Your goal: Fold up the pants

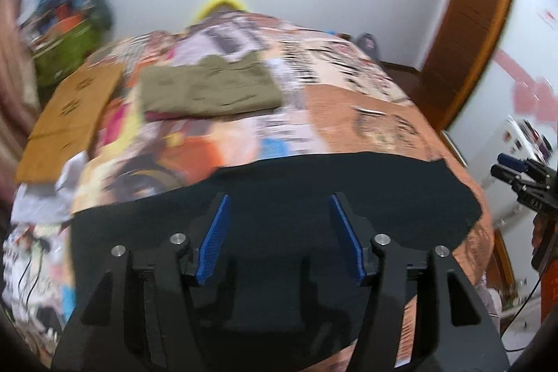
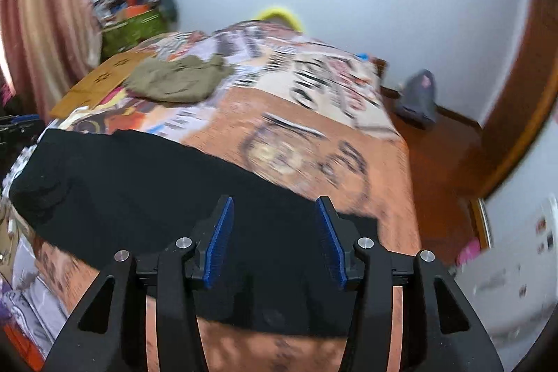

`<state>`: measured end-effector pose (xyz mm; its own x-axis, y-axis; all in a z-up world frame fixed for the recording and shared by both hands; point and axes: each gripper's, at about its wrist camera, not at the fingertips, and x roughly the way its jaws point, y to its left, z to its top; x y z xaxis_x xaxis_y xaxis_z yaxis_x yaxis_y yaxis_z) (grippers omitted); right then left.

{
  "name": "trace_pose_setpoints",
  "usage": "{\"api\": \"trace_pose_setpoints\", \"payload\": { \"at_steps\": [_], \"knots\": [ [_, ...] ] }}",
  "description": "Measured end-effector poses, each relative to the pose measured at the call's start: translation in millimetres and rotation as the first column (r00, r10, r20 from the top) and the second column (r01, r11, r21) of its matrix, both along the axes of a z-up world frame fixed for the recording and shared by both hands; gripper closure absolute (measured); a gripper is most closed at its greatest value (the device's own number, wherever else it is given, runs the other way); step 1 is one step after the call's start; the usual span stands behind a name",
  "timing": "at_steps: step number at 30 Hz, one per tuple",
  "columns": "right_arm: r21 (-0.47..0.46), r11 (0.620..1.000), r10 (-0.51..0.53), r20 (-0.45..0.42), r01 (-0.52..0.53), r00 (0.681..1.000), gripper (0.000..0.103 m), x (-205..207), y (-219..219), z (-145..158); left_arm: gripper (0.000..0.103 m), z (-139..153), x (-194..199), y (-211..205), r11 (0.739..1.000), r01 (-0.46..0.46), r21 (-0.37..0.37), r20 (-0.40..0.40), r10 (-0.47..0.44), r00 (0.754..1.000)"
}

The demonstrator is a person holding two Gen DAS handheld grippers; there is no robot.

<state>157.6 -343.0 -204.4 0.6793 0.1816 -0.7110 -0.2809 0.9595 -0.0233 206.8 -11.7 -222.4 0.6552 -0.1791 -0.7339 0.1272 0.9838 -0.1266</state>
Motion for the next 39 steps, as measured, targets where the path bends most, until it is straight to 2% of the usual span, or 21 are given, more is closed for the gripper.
{"api": "trace_pose_setpoints", "payload": {
  "at_steps": [5,8,12,13,15,23,24,27,30,33,36,39],
  "knots": [
    [0.057,0.990,-0.123,-0.063,0.126,0.990,0.058,-17,-52,-25,0.039,-25,23,-73,0.991,0.131,0.011,-0.044,-0.131,0.990],
    [0.100,0.974,-0.191,-0.122,0.204,0.974,0.058,-24,-76,-48,0.039,-53,31,-99,0.986,0.160,0.035,-0.104,-0.156,0.982],
    [0.096,0.964,-0.229,-0.162,0.246,0.960,0.058,-33,-87,-72,0.039,-87,30,-112,0.987,0.157,0.028,-0.190,-0.149,0.970],
    [0.096,0.963,-0.234,-0.176,0.254,0.956,0.058,-34,-88,-78,0.037,-89,23,-114,0.988,0.148,0.044,-0.164,-0.139,0.977],
    [0.106,0.958,-0.242,-0.195,0.265,0.951,0.058,-39,-93,-86,0.032,-88,14,-116,0.987,0.152,0.045,-0.165,-0.143,0.976],
    [0.201,0.931,-0.243,-0.279,0.304,0.929,0.057,-39,-97,-113,0.032,-76,-17,-108,0.981,0.178,0.075,-0.185,-0.162,0.969],
    [0.197,0.930,-0.250,-0.277,0.309,0.928,0.057,-40,-96,-113,0.032,-70,-16,-108,0.983,0.166,0.081,-0.168,-0.150,0.974],
    [0.205,0.923,-0.273,-0.252,0.327,0.928,0.045,-42,-94,-110,0.032,-54,-8,-114,0.987,0.150,0.056,-0.116,-0.143,0.983],
    [0.276,0.897,-0.278,-0.253,0.344,0.927,0.044,-45,-96,-106,0.032,-50,8,-131,0.986,0.160,0.052,-0.105,-0.154,0.982],
    [0.337,0.862,-0.305,-0.250,0.378,0.919,0.044,-49,-101,-103,0.032,-53,27,-155,0.981,0.194,0.022,-0.113,-0.190,0.975],
    [0.367,0.840,-0.326,-0.250,0.400,0.912,0.036,-51,-103,-103,0.032,-58,42,-184,0.972,0.233,-0.013,-0.120,-0.233,0.965],
    [0.398,0.823,-0.305,-0.290,0.404,0.907,0.036,-48,-101,-110,0.032,-67,52,-215,0.961,0.275,-0.004,-0.134,-0.274,0.952]
  ]
}}
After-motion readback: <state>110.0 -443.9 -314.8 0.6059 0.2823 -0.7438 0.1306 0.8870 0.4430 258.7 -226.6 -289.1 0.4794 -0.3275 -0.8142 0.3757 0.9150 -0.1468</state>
